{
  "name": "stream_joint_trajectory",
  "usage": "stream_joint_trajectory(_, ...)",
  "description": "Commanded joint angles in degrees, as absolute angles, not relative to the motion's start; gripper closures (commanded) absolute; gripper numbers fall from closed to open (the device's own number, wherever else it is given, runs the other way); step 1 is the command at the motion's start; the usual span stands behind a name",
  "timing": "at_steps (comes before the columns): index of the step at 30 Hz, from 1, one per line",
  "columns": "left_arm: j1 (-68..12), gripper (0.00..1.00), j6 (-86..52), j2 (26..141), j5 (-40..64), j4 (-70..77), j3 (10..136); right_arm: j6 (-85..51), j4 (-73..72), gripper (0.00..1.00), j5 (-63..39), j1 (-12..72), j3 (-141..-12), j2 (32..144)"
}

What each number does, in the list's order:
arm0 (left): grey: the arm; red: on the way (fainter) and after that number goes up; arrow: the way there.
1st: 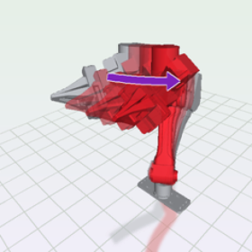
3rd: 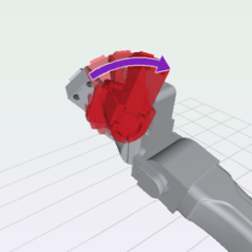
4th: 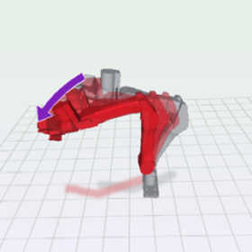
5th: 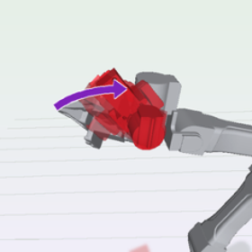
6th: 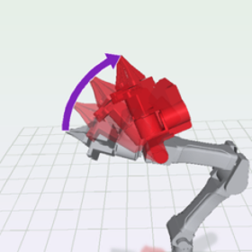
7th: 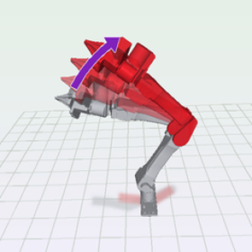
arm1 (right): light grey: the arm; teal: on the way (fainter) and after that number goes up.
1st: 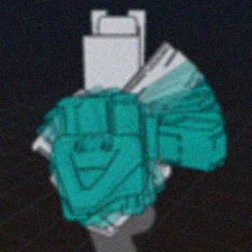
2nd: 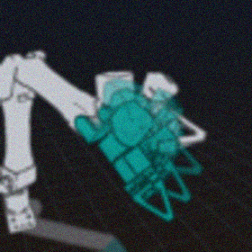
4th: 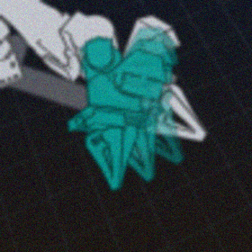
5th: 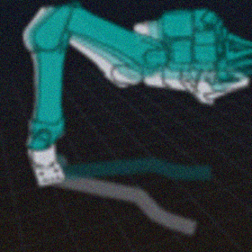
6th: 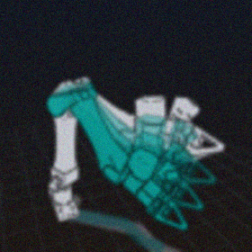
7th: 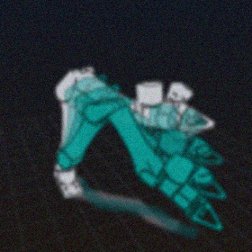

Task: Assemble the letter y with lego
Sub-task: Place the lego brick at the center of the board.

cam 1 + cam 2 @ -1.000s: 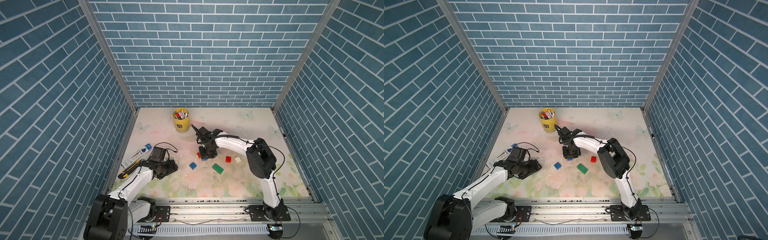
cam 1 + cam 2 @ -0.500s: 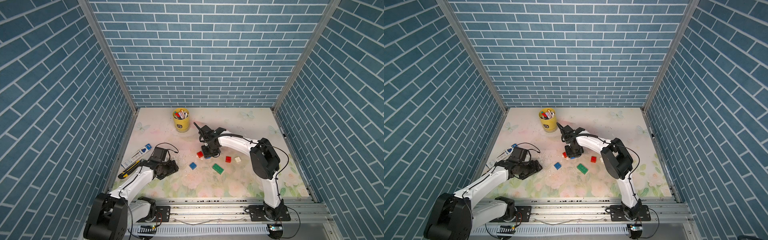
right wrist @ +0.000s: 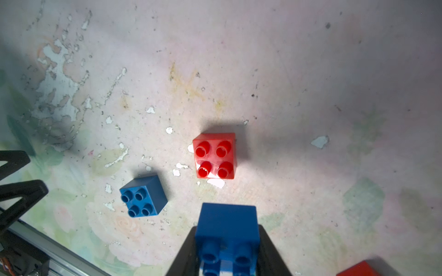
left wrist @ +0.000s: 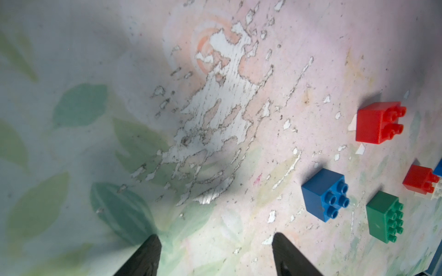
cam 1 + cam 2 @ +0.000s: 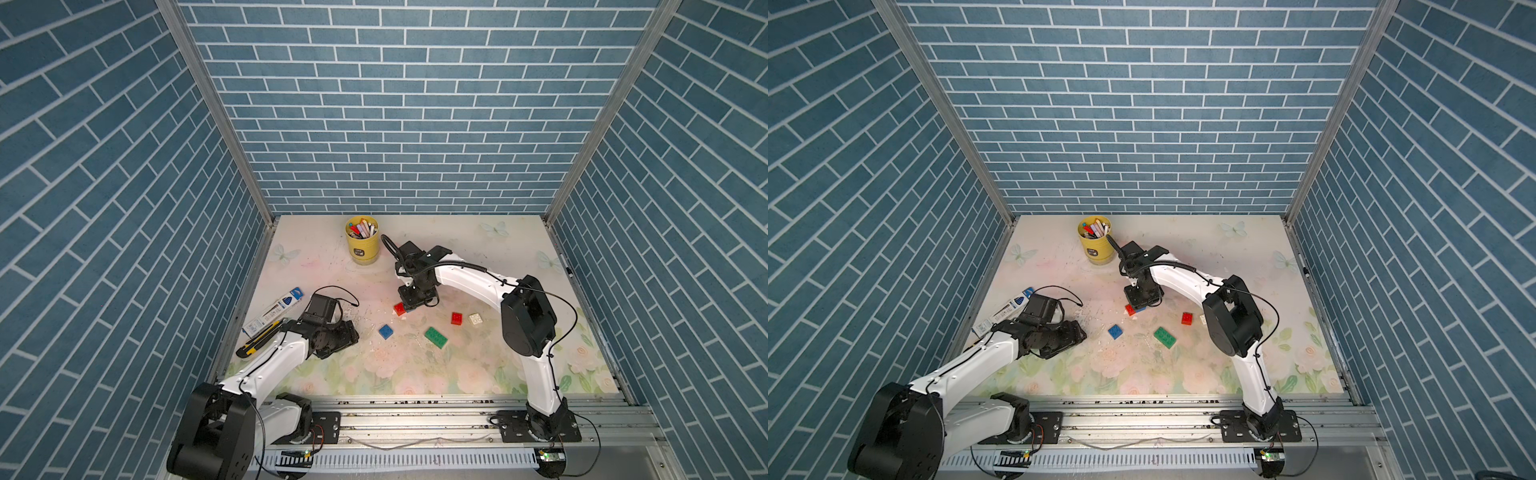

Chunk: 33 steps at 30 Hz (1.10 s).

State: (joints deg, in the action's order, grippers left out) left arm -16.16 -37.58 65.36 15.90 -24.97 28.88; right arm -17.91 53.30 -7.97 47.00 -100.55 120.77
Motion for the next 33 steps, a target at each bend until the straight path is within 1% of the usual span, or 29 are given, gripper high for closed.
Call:
stream_joint_trajectory(1, -16.4, 0.24, -36.7, 65.6, 14.9, -25.8, 28.8, -16.4, 57.1, 0.66, -5.6, 45.6, -100.2, 123.1)
stream_joint_trajectory(8, -16.4, 0.24, -36.3, 67.0, 14.8, -25.5, 29.2, -16.6, 55.4, 0.63, -5.8, 45.5, -98.3, 124.0)
stream_joint_trajectory(16, -16.4, 0.24, -36.5, 67.3, 14.5, -25.6, 28.9, -16.9, 54.2, 0.55, -5.4, 45.4, -97.4, 124.5)
stream_joint_trajectory(18, -16.4, 0.24, -36.6, 67.1, 14.4, -25.7, 28.7, -17.1, 54.0, 0.51, -5.4, 45.4, -97.2, 124.3)
stream_joint_trajectory(19, -16.5, 0.24, -36.6, 66.9, 14.3, -25.7, 28.6, -17.2, 53.9, 0.51, -5.4, 45.4, -97.0, 124.1)
stream_joint_trajectory(26, -16.5, 0.24, -36.7, 66.4, 13.7, -25.9, 28.1, -17.4, 52.7, 0.61, -5.5, 45.4, -95.5, 123.3)
stream_joint_trajectory(28, -16.5, 0.24, -36.7, 66.6, 13.8, -25.8, 28.1, -17.4, 52.3, 0.65, -5.6, 45.4, -95.1, 123.3)
stream_joint_trajectory(29, -16.5, 0.24, -36.7, 66.7, 13.8, -25.8, 28.1, -17.4, 52.3, 0.7, -5.6, 45.4, -95.1, 123.2)
stream_joint_trajectory(33, -16.5, 0.24, -36.8, 66.5, 14.0, -25.7, 28.0, -17.0, 52.2, 0.71, -5.4, 45.4, -95.2, 121.3)
